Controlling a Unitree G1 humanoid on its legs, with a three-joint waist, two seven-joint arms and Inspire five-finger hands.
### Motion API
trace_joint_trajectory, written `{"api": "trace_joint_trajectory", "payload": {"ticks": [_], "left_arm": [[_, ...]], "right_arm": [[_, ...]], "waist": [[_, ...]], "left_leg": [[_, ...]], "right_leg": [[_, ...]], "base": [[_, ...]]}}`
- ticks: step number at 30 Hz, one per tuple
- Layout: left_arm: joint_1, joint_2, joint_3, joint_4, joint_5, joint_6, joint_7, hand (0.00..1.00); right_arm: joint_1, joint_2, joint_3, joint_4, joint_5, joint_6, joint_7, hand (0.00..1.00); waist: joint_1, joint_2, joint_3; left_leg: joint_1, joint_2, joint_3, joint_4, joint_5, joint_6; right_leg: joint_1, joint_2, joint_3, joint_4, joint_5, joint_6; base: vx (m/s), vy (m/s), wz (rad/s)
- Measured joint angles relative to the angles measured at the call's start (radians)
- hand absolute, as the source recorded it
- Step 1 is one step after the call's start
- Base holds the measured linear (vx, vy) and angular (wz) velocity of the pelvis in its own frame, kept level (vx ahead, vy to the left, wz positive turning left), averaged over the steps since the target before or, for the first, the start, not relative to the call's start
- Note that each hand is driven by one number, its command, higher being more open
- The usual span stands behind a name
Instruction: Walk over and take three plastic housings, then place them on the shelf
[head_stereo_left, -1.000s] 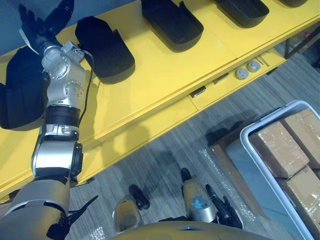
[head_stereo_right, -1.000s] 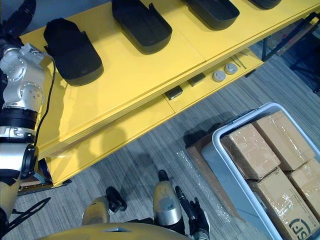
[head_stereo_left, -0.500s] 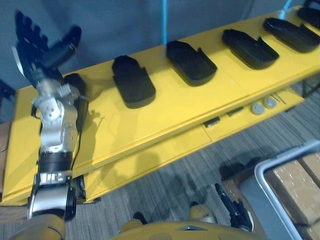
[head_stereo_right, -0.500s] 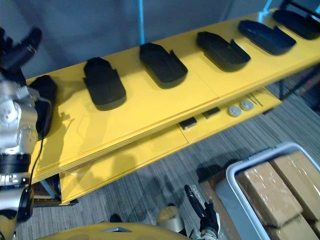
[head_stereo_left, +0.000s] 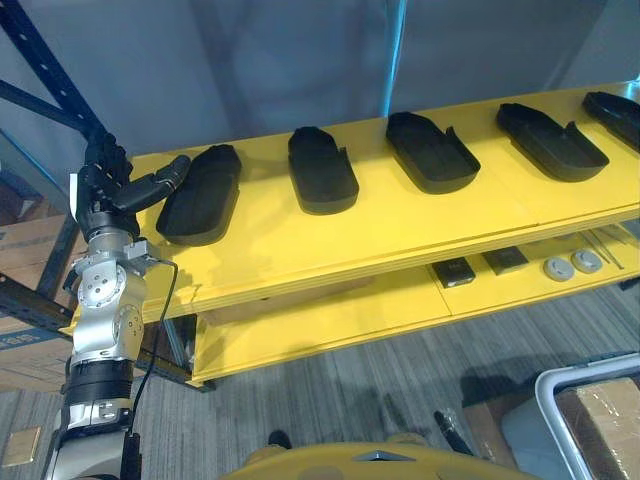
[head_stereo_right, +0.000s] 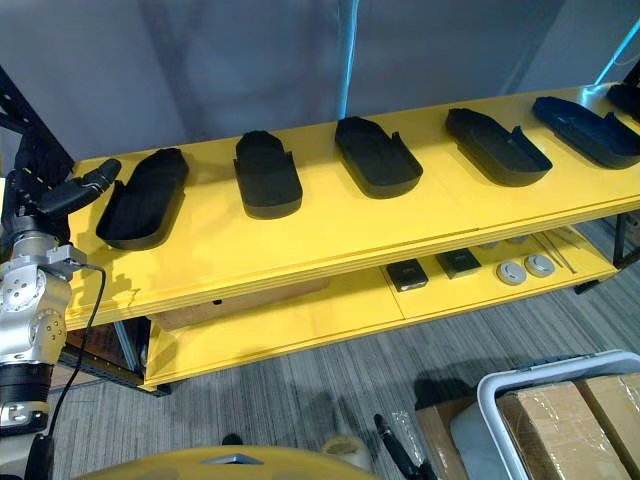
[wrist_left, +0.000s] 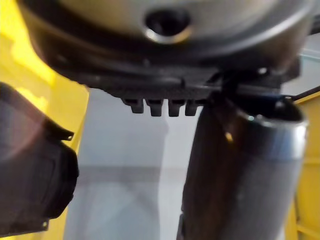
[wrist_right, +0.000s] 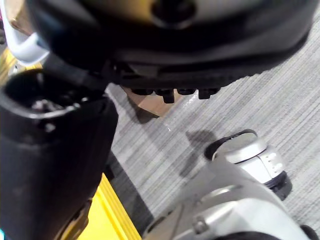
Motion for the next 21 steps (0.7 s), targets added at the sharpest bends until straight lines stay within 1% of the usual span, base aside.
{"api": "trace_joint_trajectory", "payload": {"ticks": [2, 3, 4, 5, 6, 7, 9, 11, 12, 13, 15, 18, 21], "left_arm": [[0.001, 0.0, 0.015, 0.0, 0.033, 0.0, -0.003, 1.0], [0.003, 0.0, 0.019, 0.0, 0.033, 0.001, -0.004, 1.0], [0.018, 0.0, 0.036, -0.001, 0.033, 0.012, -0.006, 1.0], [0.022, 0.0, 0.039, -0.001, 0.033, 0.017, -0.006, 1.0], [0.03, 0.0, 0.043, -0.001, 0.033, 0.033, -0.003, 1.0], [0.036, 0.0, 0.043, -0.001, 0.033, 0.043, -0.005, 1.0], [0.057, 0.0, 0.043, -0.001, 0.033, 0.045, -0.007, 1.0], [0.074, 0.0, 0.043, -0.001, 0.033, 0.069, -0.01, 1.0], [0.077, 0.0, 0.043, 0.0, 0.033, 0.087, -0.02, 1.0], [0.087, 0.0, 0.043, 0.0, 0.033, 0.091, -0.033, 1.0], [0.099, 0.0, 0.039, 0.003, 0.033, 0.11, -0.054, 1.0], [0.099, 0.0, 0.038, 0.02, 0.033, 0.126, -0.092, 1.0], [0.099, 0.0, 0.034, 0.04, 0.033, 0.128, -0.129, 1.0]], "right_arm": [[0.001, -0.001, -0.016, 0.003, 0.0, 0.039, 0.031, 1.0], [0.001, -0.002, -0.02, 0.003, 0.0, 0.049, 0.038, 1.0], [-0.008, -0.003, -0.035, 0.009, 0.0, 0.07, 0.063, 1.0], [-0.011, -0.003, -0.036, 0.013, 0.0, 0.071, 0.066, 1.0], [-0.017, -0.004, -0.036, 0.023, -0.002, 0.077, 0.077, 1.0], [-0.022, -0.004, -0.036, 0.031, -0.021, 0.088, 0.085, 1.0], [-0.026, -0.004, -0.036, 0.037, -0.027, 0.092, 0.099, 1.0], [-0.034, -0.004, -0.036, 0.038, -0.028, 0.097, 0.106, 1.0], [-0.043, -0.004, -0.041, 0.038, -0.031, 0.101, 0.113, 1.0], [-0.054, -0.005, -0.048, 0.04, -0.034, 0.104, 0.12, 1.0], [-0.065, -0.005, -0.055, 0.041, -0.066, 0.106, 0.122, 1.0], [-0.08, -0.005, -0.055, 0.042, -0.07, 0.11, 0.13, 1.0], [-0.094, -0.005, -0.055, 0.042, -0.068, 0.11, 0.14, 1.0]], "waist": [[0.002, 0.005, -0.009], [0.003, 0.006, -0.013], [0.012, 0.008, -0.016], [0.015, 0.008, -0.017], [0.027, 0.006, -0.018], [0.032, 0.0, -0.021], [0.034, -0.012, -0.028], [0.044, -0.021, -0.034], [0.055, -0.022, -0.035], [0.055, -0.026, -0.037], [0.054, -0.027, -0.037], [0.055, -0.027, -0.037], [0.055, -0.027, -0.037]], "left_leg": [[-0.022, -0.004, -0.029, 0.0, 0.004, 0.001], [-0.03, -0.005, -0.036, 0.0, 0.005, 0.003], [-0.035, -0.006, -0.04, 0.0, 0.005, 0.004], [-0.035, -0.006, -0.04, 0.0, 0.005, 0.004], [-0.033, -0.006, -0.043, 0.0, 0.005, 0.005], [-0.035, -0.009, -0.05, 0.0, 0.005, 0.004], [-0.038, -0.014, -0.066, 0.0, 0.004, 0.002], [-0.038, -0.016, -0.072, 0.0, 0.006, 0.002], [-0.043, -0.017, -0.075, 0.0, 0.006, 0.002], [-0.048, -0.02, -0.079, 0.0, 0.006, 0.003], [-0.047, -0.024, -0.084, 0.0, 0.005, 0.001], [-0.046, -0.024, -0.089, 0.001, 0.004, 0.0], [-0.04, -0.022, -0.091, 0.001, 0.004, 0.0]], "right_leg": [[0.001, -0.001, -0.026, -0.006, 0.0, 0.0], [0.0, -0.001, -0.029, -0.011, 0.0, 0.0], [0.004, 0.001, -0.032, -0.024, 0.0, 0.0], [0.005, 0.002, -0.032, -0.026, 0.0, 0.0], [0.015, 0.003, -0.035, -0.037, 0.001, -0.001], [0.022, 0.003, -0.041, -0.043, 0.002, -0.003], [0.034, 0.002, -0.053, -0.053, 0.012, -0.006], [0.037, 0.002, -0.056, -0.055, 0.012, -0.006], [0.038, 0.002, -0.058, -0.063, 0.012, -0.005], [0.041, 0.002, -0.064, -0.069, 0.015, -0.002], [0.049, 0.0, -0.072, -0.071, 0.018, 0.002], [0.056, 0.002, -0.08, -0.073, 0.013, -0.007], [0.065, 0.005, -0.082, -0.073, 0.008, -0.015]], "base": [[-0.1, 0.006, 0.36], [-0.05, 0.009, 0.31], [-0.01, 0.013, 0.13], [0.01, 0.015, 0.09], [0.02, 0.011, 0.12], [0.03, 0.005, 0.19], [0.06, -0.003, 0.28], [0.08, -0.01, 0.14], [0.08, -0.016, 0.08], [0.08, -0.019, 0.1], [0.1, -0.021, 0.15], [0.08, -0.031, 0.1], [0.02, -0.024, 0.03]]}}
